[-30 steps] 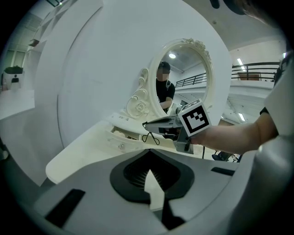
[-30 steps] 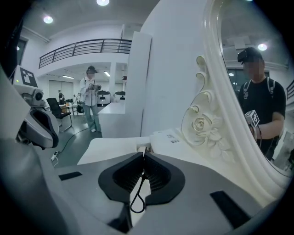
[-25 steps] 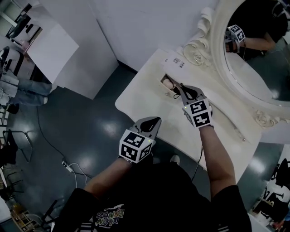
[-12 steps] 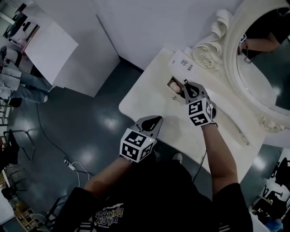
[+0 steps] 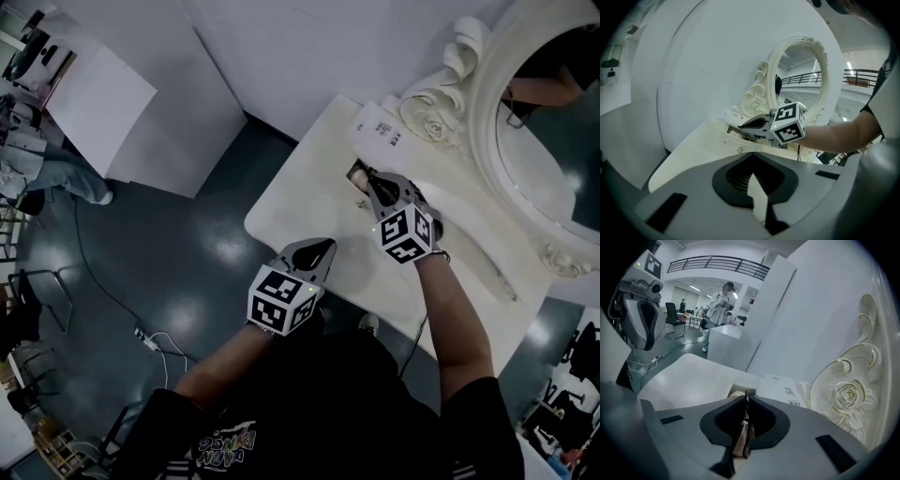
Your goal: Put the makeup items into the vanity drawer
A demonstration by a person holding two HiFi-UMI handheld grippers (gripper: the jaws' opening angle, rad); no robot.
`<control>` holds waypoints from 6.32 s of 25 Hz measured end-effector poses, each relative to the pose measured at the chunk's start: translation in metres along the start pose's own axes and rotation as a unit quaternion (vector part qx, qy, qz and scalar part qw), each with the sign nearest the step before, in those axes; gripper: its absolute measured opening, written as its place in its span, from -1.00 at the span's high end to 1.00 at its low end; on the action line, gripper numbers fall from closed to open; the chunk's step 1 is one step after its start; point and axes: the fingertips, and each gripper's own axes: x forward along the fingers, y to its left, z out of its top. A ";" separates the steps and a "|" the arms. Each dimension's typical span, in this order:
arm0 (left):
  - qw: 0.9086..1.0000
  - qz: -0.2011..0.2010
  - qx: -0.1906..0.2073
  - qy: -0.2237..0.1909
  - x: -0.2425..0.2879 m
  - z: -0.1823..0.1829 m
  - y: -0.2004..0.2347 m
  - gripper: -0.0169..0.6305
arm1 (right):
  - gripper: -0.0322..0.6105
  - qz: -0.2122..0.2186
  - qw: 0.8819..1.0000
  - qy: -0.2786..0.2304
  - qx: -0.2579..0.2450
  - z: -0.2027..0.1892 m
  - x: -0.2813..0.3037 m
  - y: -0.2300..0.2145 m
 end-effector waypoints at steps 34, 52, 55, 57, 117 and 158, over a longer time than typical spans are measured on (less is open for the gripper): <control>1.000 -0.020 0.005 0.007 0.010 0.000 -0.011 0.95 | 0.48 0.072 0.975 0.007 0.209 -0.027 -0.011 0.015; 0.999 -0.035 0.015 0.012 0.005 -0.001 -0.011 0.95 | 0.38 0.095 0.944 -0.002 0.315 -0.030 -0.021 0.009; 0.999 -0.040 0.019 0.009 0.006 0.003 -0.014 0.95 | 0.38 0.080 0.941 -0.017 0.328 -0.030 -0.034 0.006; 0.999 -0.045 0.022 0.007 0.007 0.005 -0.017 0.95 | 0.38 0.066 0.937 -0.023 0.342 -0.034 -0.043 0.004; 0.973 -0.171 0.152 0.033 0.001 -0.091 -0.319 0.95 | 0.81 -0.237 0.815 -0.142 0.509 -0.182 -0.446 0.137; 0.979 -0.140 0.142 0.036 -0.018 -0.176 -0.403 0.95 | 0.81 -0.187 0.835 -0.136 0.499 -0.236 -0.502 0.230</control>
